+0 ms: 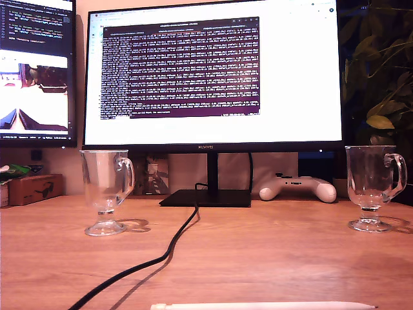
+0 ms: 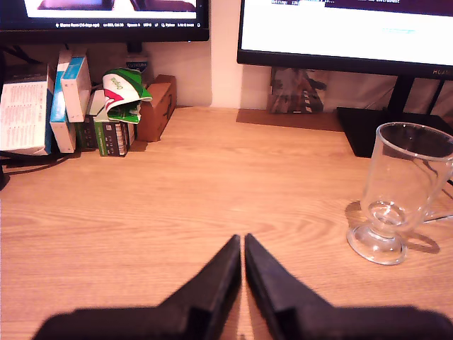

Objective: Pick the small glass cups in front of you with each of your hands, and place them behind the white pen

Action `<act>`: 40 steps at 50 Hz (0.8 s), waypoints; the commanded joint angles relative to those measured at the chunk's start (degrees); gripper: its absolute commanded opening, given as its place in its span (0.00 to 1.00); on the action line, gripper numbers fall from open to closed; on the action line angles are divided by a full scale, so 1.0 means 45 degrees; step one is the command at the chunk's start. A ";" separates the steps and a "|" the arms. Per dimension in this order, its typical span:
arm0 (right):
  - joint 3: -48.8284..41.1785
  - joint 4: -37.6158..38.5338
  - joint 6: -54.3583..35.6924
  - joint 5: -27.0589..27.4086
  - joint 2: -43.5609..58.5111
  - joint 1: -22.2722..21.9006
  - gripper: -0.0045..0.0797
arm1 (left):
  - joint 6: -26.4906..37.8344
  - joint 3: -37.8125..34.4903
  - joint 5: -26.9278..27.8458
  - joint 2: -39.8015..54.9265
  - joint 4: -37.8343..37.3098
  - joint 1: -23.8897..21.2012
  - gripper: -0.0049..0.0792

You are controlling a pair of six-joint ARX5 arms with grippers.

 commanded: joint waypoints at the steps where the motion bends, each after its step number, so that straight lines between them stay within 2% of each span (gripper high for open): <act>1: -0.0049 0.0097 -0.0034 0.0000 -0.0073 0.0053 0.05 | 0.1044 -0.0413 0.0058 0.0277 0.0000 0.0821 0.04; 29: -0.0049 0.0117 0.0053 -0.0015 -0.0073 0.0053 0.05 | 0.0928 -0.0413 0.0141 0.0277 0.0209 0.0821 0.04; 34: -0.0049 0.0267 0.0797 -0.0024 -0.0073 0.0053 0.05 | 0.0078 -0.0413 0.0792 0.0277 0.0821 0.0816 0.04; 35: -0.0049 0.0423 0.0942 -0.0024 -0.0073 0.0053 0.05 | -0.0583 -0.0413 0.0981 0.0277 0.1005 0.0811 0.04; 40: -0.0049 0.1506 0.2356 -0.0253 -0.0073 0.0063 0.05 | -0.1894 -0.0413 0.2069 0.0277 0.2089 0.0782 0.04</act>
